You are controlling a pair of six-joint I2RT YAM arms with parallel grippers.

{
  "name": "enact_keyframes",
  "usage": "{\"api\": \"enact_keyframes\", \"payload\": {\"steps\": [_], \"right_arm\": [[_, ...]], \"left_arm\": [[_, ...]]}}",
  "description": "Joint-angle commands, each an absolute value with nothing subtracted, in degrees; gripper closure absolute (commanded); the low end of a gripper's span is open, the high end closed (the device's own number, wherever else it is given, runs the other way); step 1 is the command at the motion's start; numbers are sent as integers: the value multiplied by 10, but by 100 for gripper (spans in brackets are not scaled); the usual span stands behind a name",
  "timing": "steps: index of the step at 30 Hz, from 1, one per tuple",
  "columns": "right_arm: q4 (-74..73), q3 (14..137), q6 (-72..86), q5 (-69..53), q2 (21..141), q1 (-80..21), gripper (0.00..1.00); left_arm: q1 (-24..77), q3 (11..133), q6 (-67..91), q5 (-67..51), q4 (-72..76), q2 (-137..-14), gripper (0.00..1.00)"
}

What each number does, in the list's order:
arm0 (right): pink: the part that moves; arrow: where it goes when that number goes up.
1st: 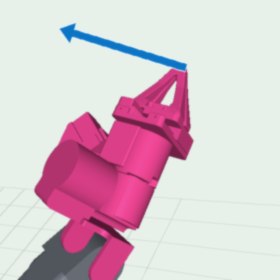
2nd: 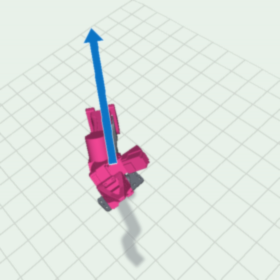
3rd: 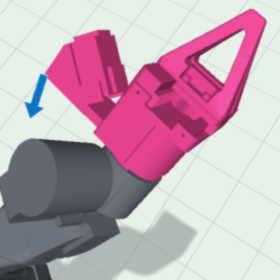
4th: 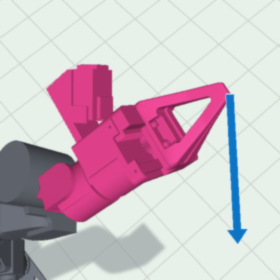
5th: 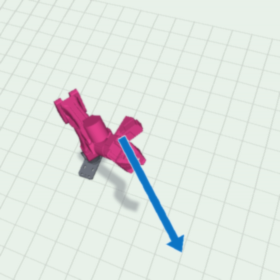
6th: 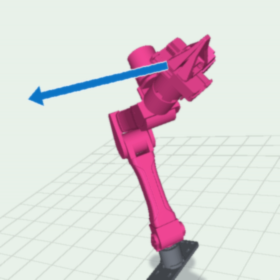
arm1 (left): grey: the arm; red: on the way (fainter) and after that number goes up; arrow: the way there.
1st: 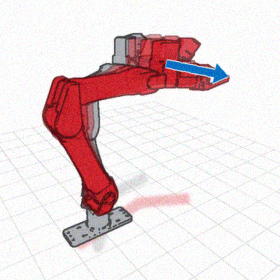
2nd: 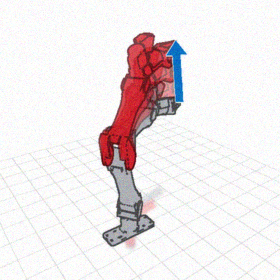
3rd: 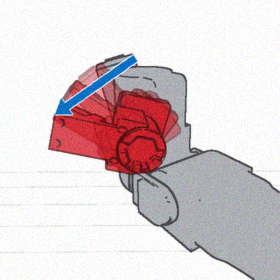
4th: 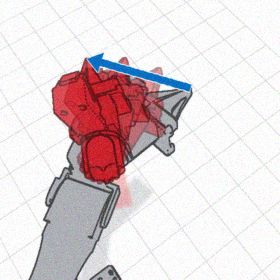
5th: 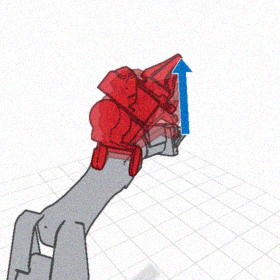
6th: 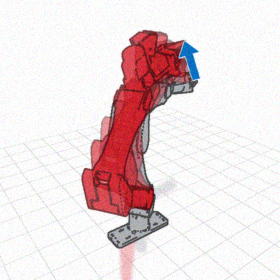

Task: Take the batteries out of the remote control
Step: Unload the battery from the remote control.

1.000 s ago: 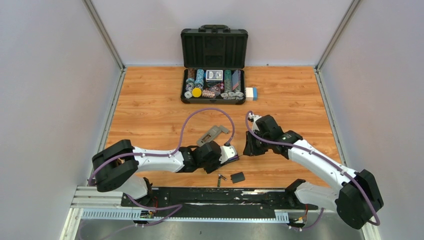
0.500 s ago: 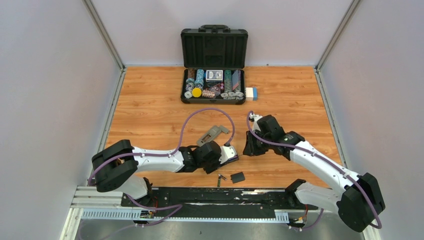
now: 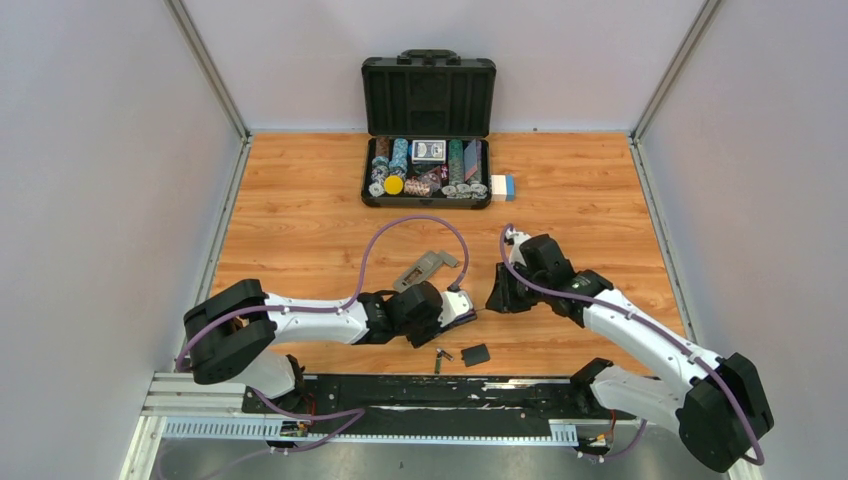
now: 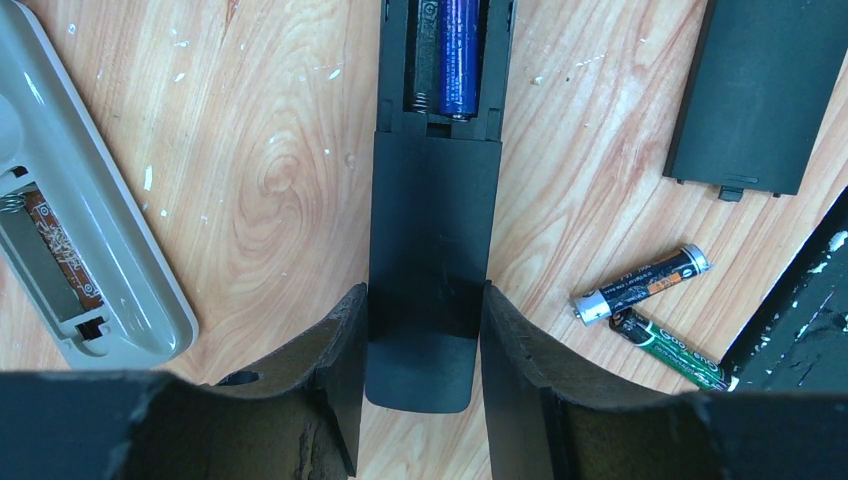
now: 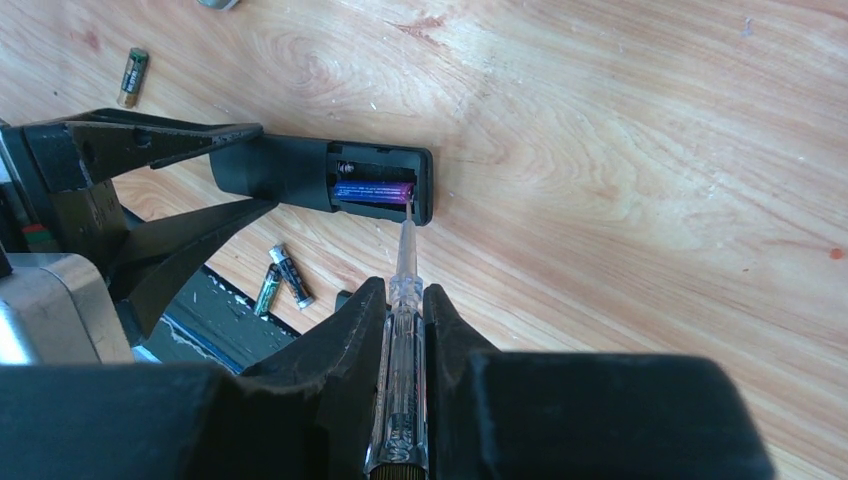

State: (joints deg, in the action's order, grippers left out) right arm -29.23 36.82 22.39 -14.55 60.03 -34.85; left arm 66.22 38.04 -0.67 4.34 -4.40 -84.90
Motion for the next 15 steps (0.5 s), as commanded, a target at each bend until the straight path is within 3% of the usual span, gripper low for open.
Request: {"api": "enact_keyframes", "payload": {"steps": [1,15], "right_arm": [[-179,369,300,-281,572,-358,100],[-160,342,316,-290,540,-346,100]], "left_arm": [[670,376,11,-14,-45,-882,72],[670,380,12,-15,-50,-888,73]]}}
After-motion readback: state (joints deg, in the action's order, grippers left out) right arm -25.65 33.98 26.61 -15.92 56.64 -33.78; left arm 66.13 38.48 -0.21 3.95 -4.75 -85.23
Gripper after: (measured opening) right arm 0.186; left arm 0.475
